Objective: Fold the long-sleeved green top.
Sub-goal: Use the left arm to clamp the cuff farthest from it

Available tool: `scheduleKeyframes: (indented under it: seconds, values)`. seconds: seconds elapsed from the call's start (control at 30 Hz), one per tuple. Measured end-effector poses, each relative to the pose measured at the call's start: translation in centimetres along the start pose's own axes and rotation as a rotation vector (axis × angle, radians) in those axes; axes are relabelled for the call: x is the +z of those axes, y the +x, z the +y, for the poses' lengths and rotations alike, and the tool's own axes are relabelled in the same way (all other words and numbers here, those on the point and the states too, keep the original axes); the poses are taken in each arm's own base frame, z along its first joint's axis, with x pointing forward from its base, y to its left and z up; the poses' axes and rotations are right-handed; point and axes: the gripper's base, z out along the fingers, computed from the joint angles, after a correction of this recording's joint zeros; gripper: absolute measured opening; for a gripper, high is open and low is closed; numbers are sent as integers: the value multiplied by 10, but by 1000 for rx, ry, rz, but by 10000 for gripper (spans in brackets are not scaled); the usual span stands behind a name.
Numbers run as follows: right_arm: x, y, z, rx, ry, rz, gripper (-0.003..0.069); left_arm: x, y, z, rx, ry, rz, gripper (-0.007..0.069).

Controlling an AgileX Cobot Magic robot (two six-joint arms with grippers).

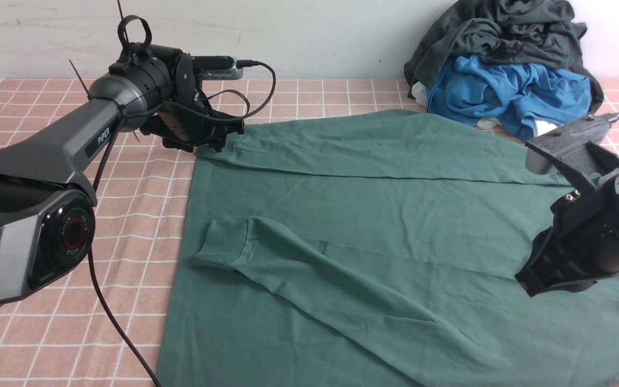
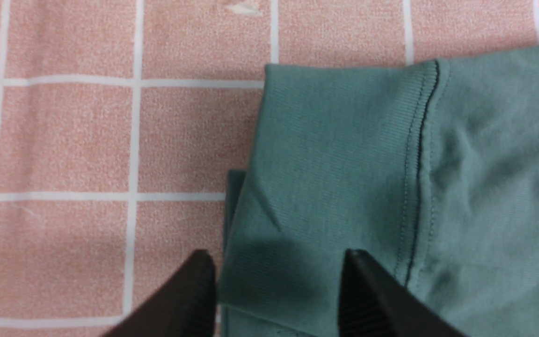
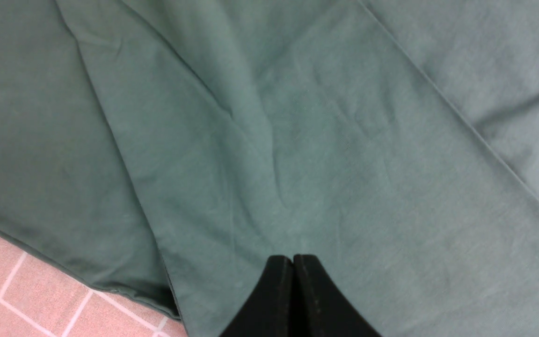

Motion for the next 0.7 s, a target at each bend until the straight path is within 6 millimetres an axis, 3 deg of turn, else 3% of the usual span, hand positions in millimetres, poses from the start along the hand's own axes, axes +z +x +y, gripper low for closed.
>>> scheduleKeyframes:
  seconds: [0.1, 0.23, 0.3, 0.53, 0.7]
  values:
    - [0, 0, 0, 0, -1, 0, -14, 0, 0, 0, 3, -1, 0, 223]
    - [0, 0, 0, 0, -1, 0, -14, 0, 0, 1, 24, -14, -3, 197]
    - [0, 0, 0, 0, -1, 0, -14, 0, -1, 2, 37, -26, -6, 227]
    - [0, 0, 0, -2, -1, 0, -14, 0, -1, 1, 30, -13, -13, 460]
    - [0, 0, 0, -3, -1, -1, -14, 4, 0, -1, 13, 8, -15, 501]
